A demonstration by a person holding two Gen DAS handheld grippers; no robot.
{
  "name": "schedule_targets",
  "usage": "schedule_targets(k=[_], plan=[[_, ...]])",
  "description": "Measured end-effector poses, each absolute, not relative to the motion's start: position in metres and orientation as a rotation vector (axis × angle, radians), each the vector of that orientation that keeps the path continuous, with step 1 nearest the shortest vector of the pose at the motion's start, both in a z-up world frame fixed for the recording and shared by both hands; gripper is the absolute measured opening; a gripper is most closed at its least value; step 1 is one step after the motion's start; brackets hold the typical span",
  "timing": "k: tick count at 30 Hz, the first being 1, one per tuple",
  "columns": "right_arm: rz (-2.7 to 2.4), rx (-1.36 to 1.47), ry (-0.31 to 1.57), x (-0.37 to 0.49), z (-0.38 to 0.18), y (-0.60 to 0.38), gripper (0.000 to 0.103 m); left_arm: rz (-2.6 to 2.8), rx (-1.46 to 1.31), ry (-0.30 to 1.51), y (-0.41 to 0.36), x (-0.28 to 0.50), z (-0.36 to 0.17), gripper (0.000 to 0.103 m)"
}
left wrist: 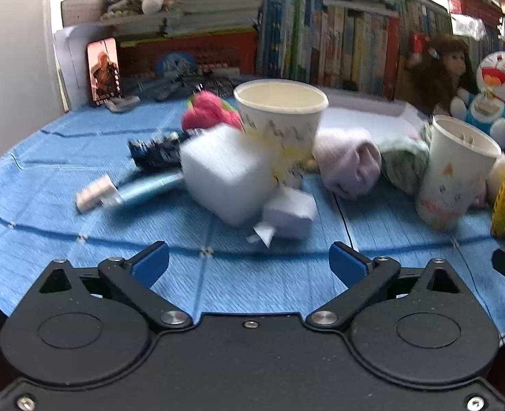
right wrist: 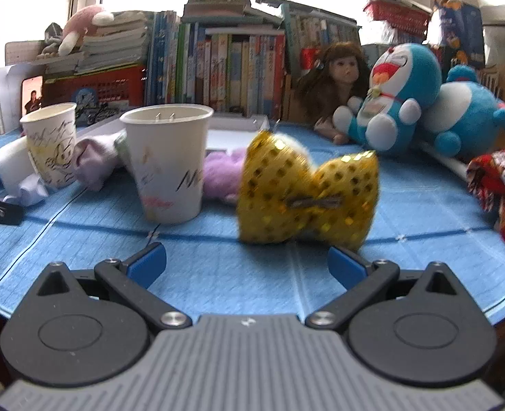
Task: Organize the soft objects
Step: 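Grasp the white foam block with the left tool while the right tool grasps the gold sequined bow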
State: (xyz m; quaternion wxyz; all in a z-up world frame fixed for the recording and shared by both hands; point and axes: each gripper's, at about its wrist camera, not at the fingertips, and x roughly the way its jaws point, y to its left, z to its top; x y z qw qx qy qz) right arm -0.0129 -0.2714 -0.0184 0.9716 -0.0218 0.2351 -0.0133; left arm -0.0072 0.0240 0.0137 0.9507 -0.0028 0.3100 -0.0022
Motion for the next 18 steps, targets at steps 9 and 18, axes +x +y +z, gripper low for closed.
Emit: schedule_targets(k=[9, 18], plan=[[-0.121, 0.016, 0.458, -0.001, -0.012, -0.296, 0.103, 0.018, -0.152, 0.597, 0.053, 0.013, 0.037, 0.094], [-0.159, 0.009, 0.446, 0.005, -0.016, -0.291, 0.103, 0.047, -0.159, 0.619, 0.046, 0.047, 0.033, 0.092]])
